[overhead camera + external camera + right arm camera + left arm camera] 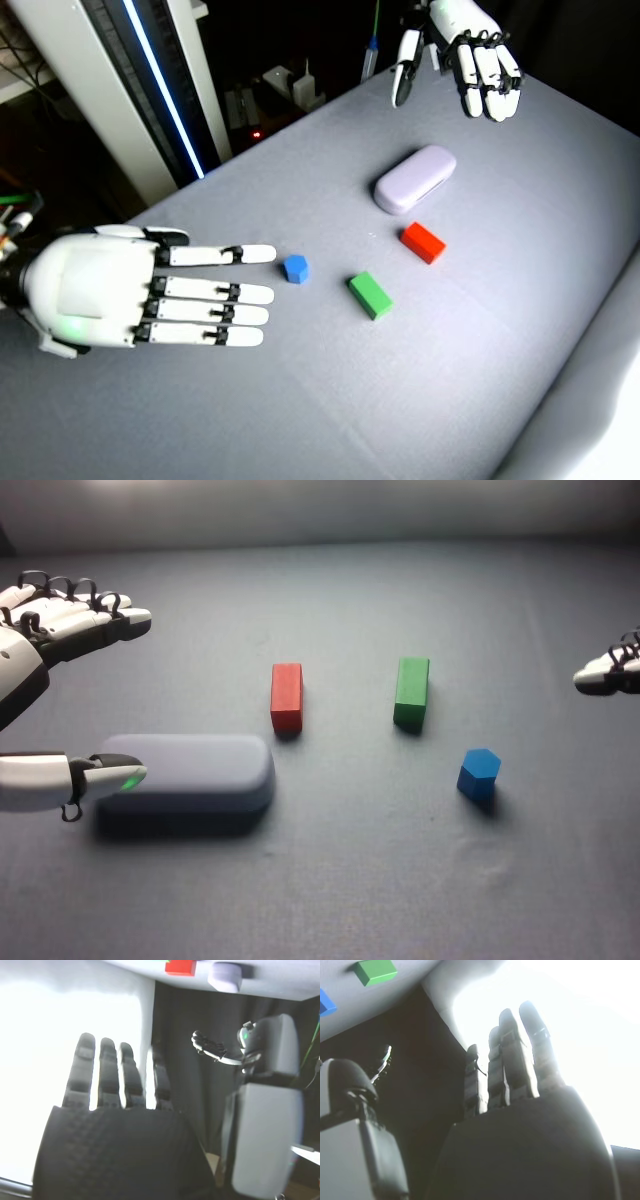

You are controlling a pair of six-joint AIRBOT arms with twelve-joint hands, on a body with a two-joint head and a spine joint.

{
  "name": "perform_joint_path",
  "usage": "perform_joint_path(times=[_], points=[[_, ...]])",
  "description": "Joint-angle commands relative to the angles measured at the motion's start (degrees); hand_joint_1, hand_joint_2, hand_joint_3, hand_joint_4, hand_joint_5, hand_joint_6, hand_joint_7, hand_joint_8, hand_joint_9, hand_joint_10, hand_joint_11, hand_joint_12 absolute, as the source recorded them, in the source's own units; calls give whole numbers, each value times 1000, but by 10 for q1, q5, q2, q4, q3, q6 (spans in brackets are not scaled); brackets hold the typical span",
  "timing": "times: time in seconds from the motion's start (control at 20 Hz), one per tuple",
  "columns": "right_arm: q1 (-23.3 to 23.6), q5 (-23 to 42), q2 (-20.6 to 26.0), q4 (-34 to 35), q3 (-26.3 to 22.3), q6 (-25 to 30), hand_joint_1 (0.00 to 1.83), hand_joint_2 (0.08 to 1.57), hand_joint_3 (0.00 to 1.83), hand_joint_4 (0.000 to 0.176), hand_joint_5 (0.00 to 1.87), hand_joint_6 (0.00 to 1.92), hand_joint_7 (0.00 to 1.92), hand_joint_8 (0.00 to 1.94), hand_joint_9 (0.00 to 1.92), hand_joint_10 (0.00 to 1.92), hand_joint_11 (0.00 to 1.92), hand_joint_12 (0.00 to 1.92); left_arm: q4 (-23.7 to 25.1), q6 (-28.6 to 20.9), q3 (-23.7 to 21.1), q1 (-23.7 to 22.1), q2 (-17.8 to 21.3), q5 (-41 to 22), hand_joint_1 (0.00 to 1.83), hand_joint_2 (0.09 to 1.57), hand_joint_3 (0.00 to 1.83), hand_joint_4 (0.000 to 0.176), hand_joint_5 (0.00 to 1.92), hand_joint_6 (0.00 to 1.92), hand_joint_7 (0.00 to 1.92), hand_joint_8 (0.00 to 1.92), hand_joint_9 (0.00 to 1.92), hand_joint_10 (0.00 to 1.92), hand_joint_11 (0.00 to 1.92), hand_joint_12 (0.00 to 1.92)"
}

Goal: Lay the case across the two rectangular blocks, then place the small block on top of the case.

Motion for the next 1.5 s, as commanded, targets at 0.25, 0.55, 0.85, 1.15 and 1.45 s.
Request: perform_joint_path(times=[0.25,0.55,0.85,1.15,1.45], points=[[9,61,1,18,2,5,703,1297,0,0,450,5,423,6,417,7,140,795,7,0,12,-15,-2,-31,776,810,0,14,233,1,245,3,290,12,0,743],[11,56,1,14,2,5,663,1299,0,0,469,3,456,4,441,4,155,765,42,37,56,-98,-33,128,951,768,1,83,187,0,222,0,291,2,71,887],[11,53,1,7,2,8,669,1293,0,0,484,6,483,8,473,8,189,763,67,37,99,-132,-72,230,955,768,2,124,172,0,234,1,316,5,8,974],[11,49,1,4,3,9,684,1289,0,0,492,5,490,5,492,10,212,787,99,37,120,-149,-94,300,817,825,5,81,238,6,299,11,351,9,0,1076],[11,48,0,1,3,10,663,1292,0,0,485,0,476,0,464,1,179,761,110,57,149,-167,-128,363,906,855,0,15,415,1,513,3,530,12,156,1070]])
